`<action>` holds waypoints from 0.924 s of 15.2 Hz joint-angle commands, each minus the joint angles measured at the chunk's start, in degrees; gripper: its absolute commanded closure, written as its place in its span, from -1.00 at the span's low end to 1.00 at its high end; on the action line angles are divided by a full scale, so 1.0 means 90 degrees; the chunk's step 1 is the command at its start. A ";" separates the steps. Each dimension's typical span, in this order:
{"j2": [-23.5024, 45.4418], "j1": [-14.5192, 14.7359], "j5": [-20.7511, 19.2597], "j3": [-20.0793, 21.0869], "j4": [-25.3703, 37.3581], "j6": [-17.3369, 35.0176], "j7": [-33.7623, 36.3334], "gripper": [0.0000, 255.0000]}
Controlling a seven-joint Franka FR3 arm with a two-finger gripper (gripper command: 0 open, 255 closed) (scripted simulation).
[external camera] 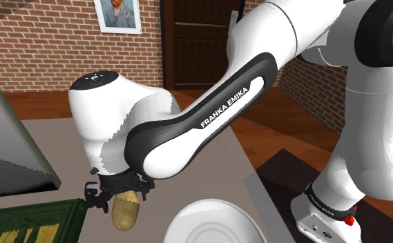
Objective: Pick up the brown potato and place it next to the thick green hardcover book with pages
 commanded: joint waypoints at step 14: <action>-0.0415 -0.0159 0.0333 0.0187 0.0300 -0.0634 -0.0211 -1.00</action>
